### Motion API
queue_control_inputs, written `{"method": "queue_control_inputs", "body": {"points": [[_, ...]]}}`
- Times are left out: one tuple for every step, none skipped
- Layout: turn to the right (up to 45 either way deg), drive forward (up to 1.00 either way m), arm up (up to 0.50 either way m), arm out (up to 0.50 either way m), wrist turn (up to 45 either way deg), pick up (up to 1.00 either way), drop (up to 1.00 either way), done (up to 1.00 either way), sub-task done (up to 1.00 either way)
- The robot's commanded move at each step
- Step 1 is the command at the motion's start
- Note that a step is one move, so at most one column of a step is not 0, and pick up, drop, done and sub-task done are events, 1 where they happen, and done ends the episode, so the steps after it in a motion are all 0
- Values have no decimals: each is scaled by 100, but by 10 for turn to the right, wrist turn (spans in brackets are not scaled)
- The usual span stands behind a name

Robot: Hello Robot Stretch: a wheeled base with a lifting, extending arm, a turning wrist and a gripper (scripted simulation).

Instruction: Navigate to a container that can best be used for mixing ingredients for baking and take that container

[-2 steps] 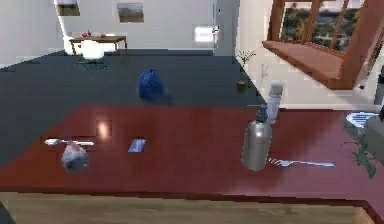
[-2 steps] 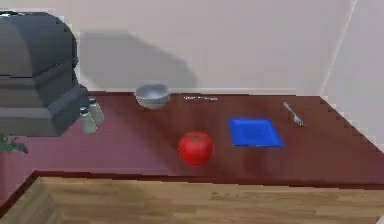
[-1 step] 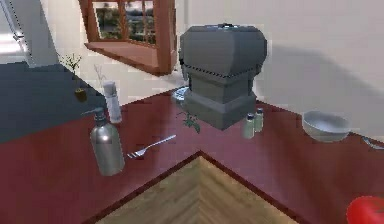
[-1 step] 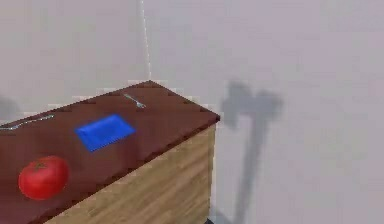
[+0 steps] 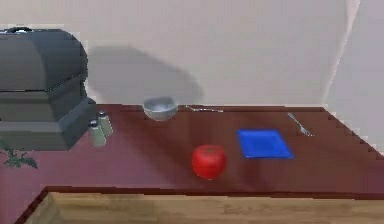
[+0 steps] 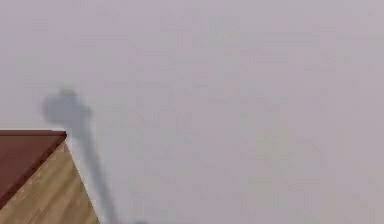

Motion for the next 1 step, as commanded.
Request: {"method": "queue_control_inputs", "body": {"points": [[450,0,0,0,0,0,0,0,0]]}}
